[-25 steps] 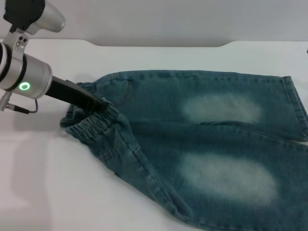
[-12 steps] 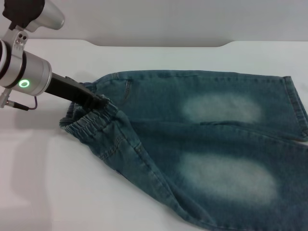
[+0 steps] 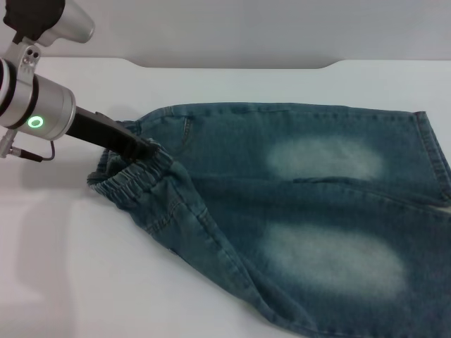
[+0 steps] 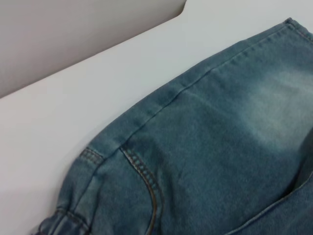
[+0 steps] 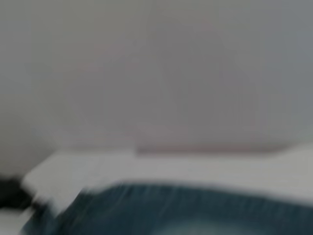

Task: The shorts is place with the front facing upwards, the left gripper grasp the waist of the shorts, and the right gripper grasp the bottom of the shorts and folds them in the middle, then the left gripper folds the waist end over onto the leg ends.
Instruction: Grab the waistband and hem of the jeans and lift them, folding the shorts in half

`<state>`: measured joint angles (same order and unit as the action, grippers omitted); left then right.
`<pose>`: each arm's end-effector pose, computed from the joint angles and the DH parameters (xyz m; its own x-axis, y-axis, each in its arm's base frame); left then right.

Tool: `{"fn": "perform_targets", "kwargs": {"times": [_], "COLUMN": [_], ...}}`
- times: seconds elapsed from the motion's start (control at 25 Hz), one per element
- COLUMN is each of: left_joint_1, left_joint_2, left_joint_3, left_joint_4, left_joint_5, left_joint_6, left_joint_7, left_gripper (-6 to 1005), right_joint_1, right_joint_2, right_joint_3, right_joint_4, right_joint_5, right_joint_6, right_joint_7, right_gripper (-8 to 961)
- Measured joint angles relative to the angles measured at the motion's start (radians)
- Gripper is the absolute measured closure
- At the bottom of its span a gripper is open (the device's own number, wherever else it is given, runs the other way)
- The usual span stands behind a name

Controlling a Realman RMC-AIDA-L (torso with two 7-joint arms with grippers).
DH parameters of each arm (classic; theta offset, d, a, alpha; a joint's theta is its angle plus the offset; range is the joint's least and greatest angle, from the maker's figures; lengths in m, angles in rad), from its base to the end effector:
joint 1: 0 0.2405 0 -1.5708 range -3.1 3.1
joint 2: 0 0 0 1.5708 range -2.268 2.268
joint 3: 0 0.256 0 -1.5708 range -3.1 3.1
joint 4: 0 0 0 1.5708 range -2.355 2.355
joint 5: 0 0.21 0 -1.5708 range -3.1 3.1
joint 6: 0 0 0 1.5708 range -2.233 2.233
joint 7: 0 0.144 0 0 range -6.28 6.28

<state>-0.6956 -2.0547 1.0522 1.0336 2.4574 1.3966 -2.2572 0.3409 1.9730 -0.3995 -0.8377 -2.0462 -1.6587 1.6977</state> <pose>-0.2083 0.3965 0.0165 0.7659 0.6419 0.0375 0.6089 -0.7052 -0.3633 0.3428 0.2887 0.1109 0.5586 -0.5361 -0.6329 -0.7955 -0.5622 -0.2259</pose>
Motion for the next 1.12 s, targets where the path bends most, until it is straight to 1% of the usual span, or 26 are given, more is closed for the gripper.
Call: {"fn": "perform_targets", "kwargs": {"times": [0.08,0.16,0.24,0.36,0.4,0.44,0.48,0.6,0.72,0.88,1.12], "left_joint_1": [-0.002,-0.008,-0.017,-0.025,-0.027,-0.028,-0.031,-0.033,-0.036,-0.037,-0.037], "left_joint_2": [0.0,0.0,0.0,0.001,0.001,0.001,0.001,0.001,0.001,0.0,-0.002], "left_joint_3": [0.0,0.0,0.0,0.0,0.0,0.0,0.0,0.0,0.0,0.01,0.034], "left_joint_4": [0.002,0.002,0.0,-0.002,-0.002,-0.002,-0.002,-0.002,-0.003,-0.003,-0.003], "left_joint_5": [0.0,0.0,0.002,0.007,0.008,0.008,0.009,0.009,0.01,0.01,0.009], "left_joint_6": [-0.001,-0.002,-0.003,-0.006,-0.009,-0.01,-0.014,-0.016,-0.018,-0.024,-0.041], "left_joint_7": [0.0,0.0,0.0,0.003,0.005,0.006,0.006,0.008,0.01,0.011,0.013], "left_gripper": [963,963,963,963,963,963,963,962,962,962,961], "right_joint_1": [0.008,0.012,0.016,0.02,0.023,0.023,0.023,0.016,-0.011,-0.043,-0.046], "right_joint_2": [-0.017,-0.027,-0.034,-0.039,-0.044,-0.045,-0.045,-0.045,-0.042,-0.044,-0.046], "right_joint_3": [-0.012,-0.018,-0.026,-0.033,-0.04,-0.043,-0.043,-0.052,-0.061,-0.06,-0.051], "right_joint_4": [-0.029,-0.051,-0.076,-0.098,-0.103,-0.103,-0.103,-0.112,-0.148,-0.186,-0.211], "right_joint_5": [-0.067,-0.113,-0.166,-0.244,-0.315,-0.346,-0.346,-0.404,-0.426,-0.442,-0.523], "right_joint_6": [-0.084,-0.154,-0.219,-0.283,-0.329,-0.352,-0.352,-0.408,-0.443,-0.452,-0.454], "right_joint_7": [0.06,0.089,0.109,0.121,0.121,0.118,0.118,0.104,0.1,0.099,0.099], "right_gripper": [399,399,399,399,399,399,399,399,399,399,399]}}
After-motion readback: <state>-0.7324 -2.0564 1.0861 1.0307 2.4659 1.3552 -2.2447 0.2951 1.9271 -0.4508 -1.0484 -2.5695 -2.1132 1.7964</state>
